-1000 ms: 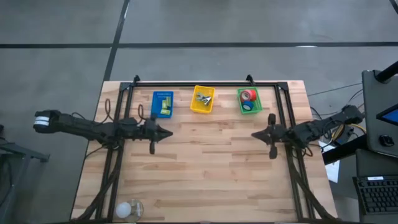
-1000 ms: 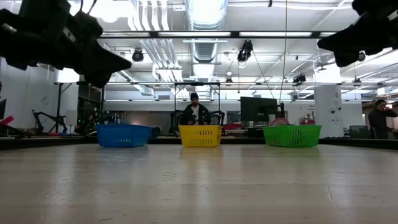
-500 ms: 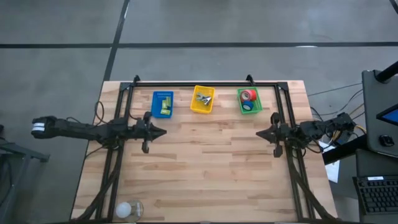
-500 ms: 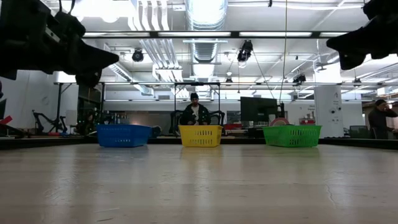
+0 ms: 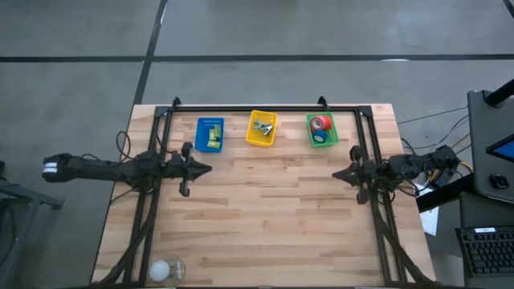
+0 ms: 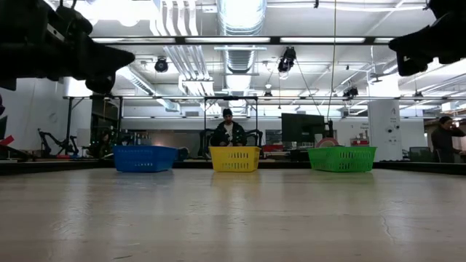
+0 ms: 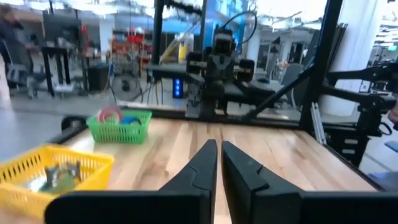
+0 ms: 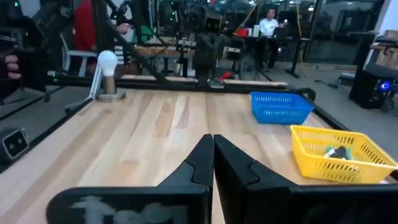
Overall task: Pick and place Stapler, Stapler remover, tape
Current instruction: Return to Home Position
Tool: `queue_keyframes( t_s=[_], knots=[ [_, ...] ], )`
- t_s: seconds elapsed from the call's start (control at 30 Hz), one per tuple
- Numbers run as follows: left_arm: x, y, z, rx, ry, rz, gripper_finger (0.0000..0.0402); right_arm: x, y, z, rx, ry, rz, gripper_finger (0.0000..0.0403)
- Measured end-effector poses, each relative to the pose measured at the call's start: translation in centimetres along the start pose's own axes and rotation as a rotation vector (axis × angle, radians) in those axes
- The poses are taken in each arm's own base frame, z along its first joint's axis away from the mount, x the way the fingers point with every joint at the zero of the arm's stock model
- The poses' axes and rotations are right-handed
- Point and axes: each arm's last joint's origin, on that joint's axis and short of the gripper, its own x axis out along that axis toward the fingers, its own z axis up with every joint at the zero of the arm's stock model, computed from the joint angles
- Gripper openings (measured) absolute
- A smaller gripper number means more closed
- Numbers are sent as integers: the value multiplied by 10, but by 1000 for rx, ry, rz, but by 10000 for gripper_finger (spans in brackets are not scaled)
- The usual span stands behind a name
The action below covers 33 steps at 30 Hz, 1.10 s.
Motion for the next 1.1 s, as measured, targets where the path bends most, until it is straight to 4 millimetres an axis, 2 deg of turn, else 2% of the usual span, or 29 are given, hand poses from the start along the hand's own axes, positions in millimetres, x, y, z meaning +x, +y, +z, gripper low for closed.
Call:
queue_keyframes(
  t_s=[0.27,0.57,0.63,0.83,1.1],
  knots=[
    [-2,0,-8,-65,91,2,26,11,5,-25,2,-15,49,9],
    [-9,0,3,55,-14,1,26,12,5,-26,52,6,46,9],
    [-13,0,0,56,18,-2,26,13,5,-27,84,15,45,9],
    [-20,1,-11,-110,134,2,26,13,5,-27,83,21,44,9],
    [-22,2,-22,-127,245,20,26,13,5,-27,76,20,44,9]
  ],
)
